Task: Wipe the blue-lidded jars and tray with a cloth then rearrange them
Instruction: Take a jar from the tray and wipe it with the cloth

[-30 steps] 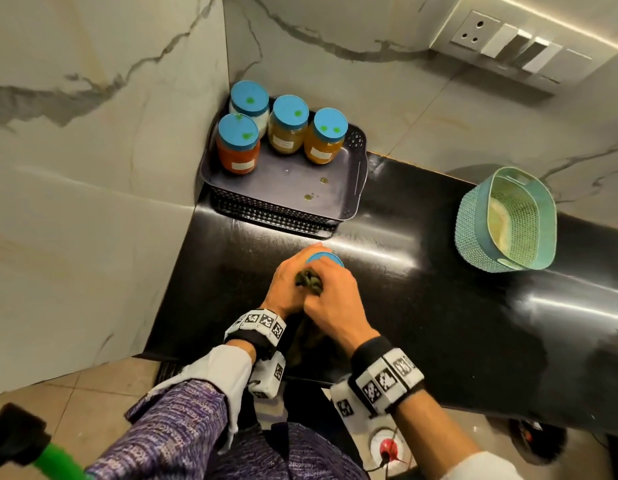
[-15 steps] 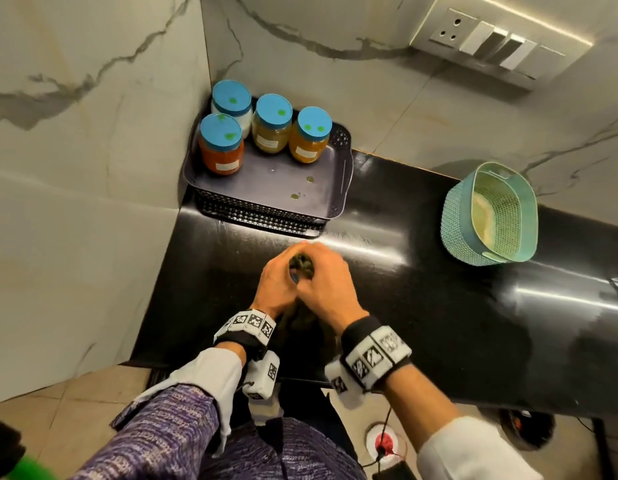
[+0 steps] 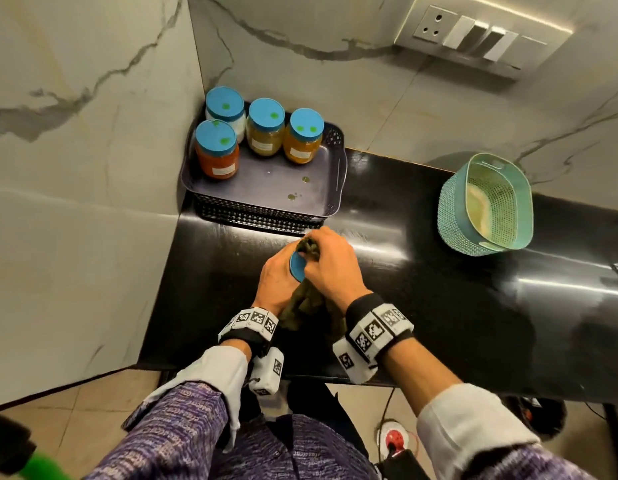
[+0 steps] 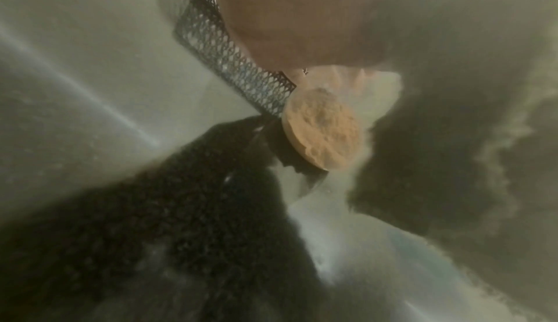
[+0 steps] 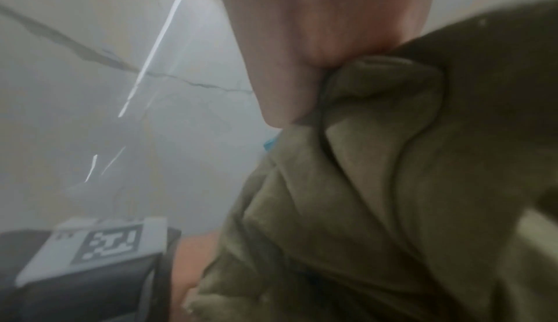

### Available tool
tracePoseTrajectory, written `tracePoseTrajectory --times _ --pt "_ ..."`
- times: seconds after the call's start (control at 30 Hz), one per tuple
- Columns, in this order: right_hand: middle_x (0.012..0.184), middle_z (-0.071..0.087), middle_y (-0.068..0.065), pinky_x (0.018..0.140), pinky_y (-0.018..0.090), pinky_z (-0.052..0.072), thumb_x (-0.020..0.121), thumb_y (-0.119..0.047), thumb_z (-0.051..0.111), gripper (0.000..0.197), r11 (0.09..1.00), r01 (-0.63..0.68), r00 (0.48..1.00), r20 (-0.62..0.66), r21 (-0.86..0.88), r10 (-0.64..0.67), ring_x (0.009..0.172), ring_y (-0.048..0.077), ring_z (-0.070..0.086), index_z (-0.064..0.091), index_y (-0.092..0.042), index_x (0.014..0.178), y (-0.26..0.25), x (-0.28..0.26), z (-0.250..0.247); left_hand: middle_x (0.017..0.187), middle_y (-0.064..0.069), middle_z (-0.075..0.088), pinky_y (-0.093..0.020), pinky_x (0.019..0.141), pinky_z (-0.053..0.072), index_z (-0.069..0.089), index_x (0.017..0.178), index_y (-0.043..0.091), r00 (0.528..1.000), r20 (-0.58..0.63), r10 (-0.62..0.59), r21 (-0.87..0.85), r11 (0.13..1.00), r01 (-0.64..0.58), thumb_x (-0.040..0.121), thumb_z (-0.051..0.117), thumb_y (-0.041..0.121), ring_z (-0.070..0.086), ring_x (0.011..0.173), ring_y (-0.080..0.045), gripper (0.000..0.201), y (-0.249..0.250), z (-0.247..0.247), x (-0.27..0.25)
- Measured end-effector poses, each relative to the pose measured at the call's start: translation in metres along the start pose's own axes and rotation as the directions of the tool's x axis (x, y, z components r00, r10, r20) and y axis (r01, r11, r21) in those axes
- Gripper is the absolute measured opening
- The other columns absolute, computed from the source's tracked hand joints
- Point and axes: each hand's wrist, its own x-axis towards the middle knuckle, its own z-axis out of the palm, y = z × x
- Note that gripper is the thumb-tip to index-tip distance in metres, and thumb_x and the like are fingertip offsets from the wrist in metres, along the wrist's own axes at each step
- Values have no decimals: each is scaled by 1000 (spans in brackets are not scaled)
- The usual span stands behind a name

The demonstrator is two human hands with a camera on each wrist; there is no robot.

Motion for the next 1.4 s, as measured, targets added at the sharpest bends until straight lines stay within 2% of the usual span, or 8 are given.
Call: tracePoseTrajectory --times 0.1,0.27,0.57,0.7,0.83,1.03,1.17,1.4 --pt "97 61 3 71 38 45 81 -4 66 16 995 -90 994 -70 -41 87 91 32 63 64 -12 95 15 -19 -4 119 9 75 -44 97 59 68 126 30 999 9 40 8 999 -40 78 87 26 73 109 -16 52 0 2 0" --pt "108 70 1 83 41 56 77 -6 66 26 999 35 996 76 1 -35 97 30 67 68 -14 102 -9 -37 11 121 3 74 -48 102 57 69 124 20 995 -27 99 9 995 -99 84 71 6 72 114 -15 42 -8 2 -1" --pt "106 65 7 78 38 50 79 -2 65 24 996 -76 996 -47 -43 74 97 34 64 66 -12 101 11 -35 2 119 9 75 -40 96 59 68 127 29 999 -25 28 55 998 -27 75 87 22 73 109 -15 55 -3 2 -1" --pt "108 70 3 85 42 56 77 -8 67 27 999 23 999 34 43 -25 99 30 67 68 -15 103 -10 -34 16 117 3 75 -47 99 58 68 124 20 994 -87 69 49 997 -65 86 72 -1 72 110 -8 45 -14 5 -2" --pt "96 62 4 74 46 54 81 -10 68 14 997 22 999 -44 74 -19 87 28 62 64 -13 94 -9 -4 9 100 10 73 -45 88 59 67 112 24 994 -110 -17 77 997 26 93 72 20 70 94 -1 20 -10 8 -2" --pt "102 60 5 75 46 51 84 -4 63 15 993 -114 984 -131 37 118 91 34 62 62 -12 97 15 -30 6 117 8 73 -46 95 59 67 124 26 978 -202 54 19 998 -52 79 87 28 72 108 -20 49 0 22 -14" --pt "101 62 1 80 48 53 83 -3 64 20 994 11 995 -103 113 1 91 28 62 64 -14 100 21 -37 8 123 6 70 -48 98 57 62 127 25 951 -298 79 67 996 -62 80 85 30 69 114 -17 53 -1 29 -20" --pt "109 60 -4 85 46 54 75 0 64 43 965 247 954 151 93 -259 99 23 62 67 -23 111 45 -25 -25 153 9 52 -33 112 49 37 158 31 1000 -15 -24 104 994 25 59 99 47 56 137 -9 118 0 -9 -28"
